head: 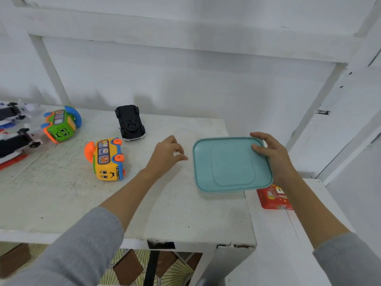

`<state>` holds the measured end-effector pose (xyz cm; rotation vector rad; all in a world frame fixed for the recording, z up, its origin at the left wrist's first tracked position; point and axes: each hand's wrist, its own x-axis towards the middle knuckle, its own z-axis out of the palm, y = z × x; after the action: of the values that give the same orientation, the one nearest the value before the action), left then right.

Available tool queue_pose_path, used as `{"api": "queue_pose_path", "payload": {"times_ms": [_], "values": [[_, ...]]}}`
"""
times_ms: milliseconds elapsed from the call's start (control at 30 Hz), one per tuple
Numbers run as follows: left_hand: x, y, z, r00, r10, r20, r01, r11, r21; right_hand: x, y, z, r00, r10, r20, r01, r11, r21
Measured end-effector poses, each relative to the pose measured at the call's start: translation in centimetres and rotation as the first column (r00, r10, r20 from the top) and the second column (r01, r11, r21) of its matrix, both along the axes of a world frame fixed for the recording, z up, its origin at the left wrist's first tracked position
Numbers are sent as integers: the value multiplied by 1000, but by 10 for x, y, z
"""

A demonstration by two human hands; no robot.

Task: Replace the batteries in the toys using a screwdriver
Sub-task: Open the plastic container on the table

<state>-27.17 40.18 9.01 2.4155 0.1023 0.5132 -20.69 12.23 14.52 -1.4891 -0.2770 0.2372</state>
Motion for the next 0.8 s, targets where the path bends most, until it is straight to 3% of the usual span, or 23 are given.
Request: {"api": "queue_pose_path", "payload": {"times_ms": [167,267,400,500,567,667,800], "values": [[7,-4,4,998,6,-68,-10,999,-53,-22,5,-24,979,161,-124,-175,977,-121],[6,-6,2,999,5,-54,-10,995,-96,-34,16,-40,986,113,-119,-134,973,-185],[-1,-5,5,998,-34,-46,29,995,-93,-44,37,-58,999,18,50,6,898,-440],[-10,3,6,996,-64,-63,64,998,-6,-48,56,-72,970,125,208,27,797,-603],[-16,13,3,994,-62,-94,69,995,78,-45,63,-75,918,200,341,122,678,-725],[-27,26,-7,988,-26,-150,63,966,249,-33,68,-66,837,263,479,227,630,-742],[-41,39,-17,991,-14,-134,48,967,249,-9,75,-49,719,410,561,241,609,-755]]}}
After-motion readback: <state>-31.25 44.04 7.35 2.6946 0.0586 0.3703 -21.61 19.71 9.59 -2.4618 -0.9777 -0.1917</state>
